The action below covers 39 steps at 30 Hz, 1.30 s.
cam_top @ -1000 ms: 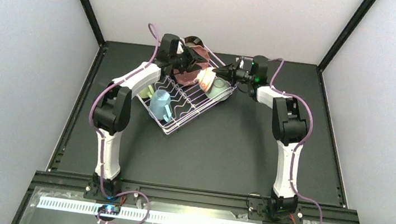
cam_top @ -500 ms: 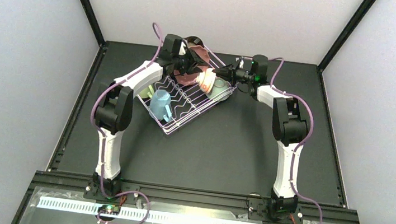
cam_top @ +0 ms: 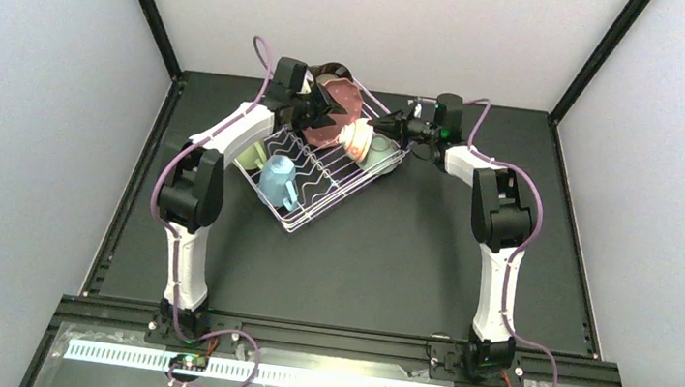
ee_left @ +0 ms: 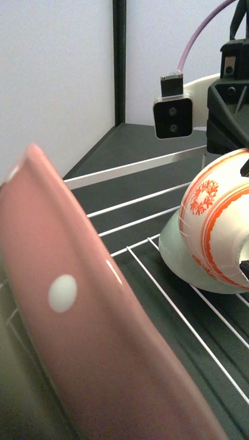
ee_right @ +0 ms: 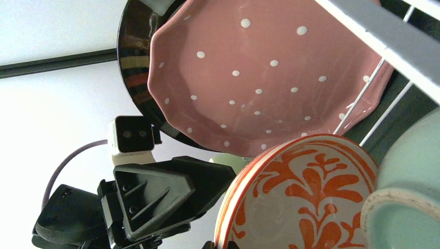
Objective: Load the mixed dishes into the dish rack
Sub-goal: Turn the bowl upside down.
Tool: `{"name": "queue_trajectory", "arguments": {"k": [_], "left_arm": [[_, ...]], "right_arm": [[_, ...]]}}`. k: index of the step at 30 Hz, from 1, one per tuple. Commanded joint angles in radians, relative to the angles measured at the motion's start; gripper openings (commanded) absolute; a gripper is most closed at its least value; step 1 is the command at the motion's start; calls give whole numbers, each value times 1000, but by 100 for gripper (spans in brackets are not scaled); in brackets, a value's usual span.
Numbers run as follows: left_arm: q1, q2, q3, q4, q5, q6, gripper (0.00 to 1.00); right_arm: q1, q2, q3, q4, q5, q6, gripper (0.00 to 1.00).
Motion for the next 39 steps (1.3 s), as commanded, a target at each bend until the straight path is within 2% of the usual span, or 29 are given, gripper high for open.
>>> {"name": "queue_trajectory", "arguments": {"k": [1,16,24,39], "left_arm": [[0,-37,-15,-19,25,20,90],[-21,-7,-6,32,125,-11,90],[-24,8,-5,46,135,-21,90],[-27,54,56,48,119,-27,90]], "right_arm": [[-43,-43,33,-30,46,-26,8],[-43,-26,133,-175,74,-120,8],[-43,-11,198,-292,78,-191,8],[-55,-13,208,-399,80,-275,8]]}}
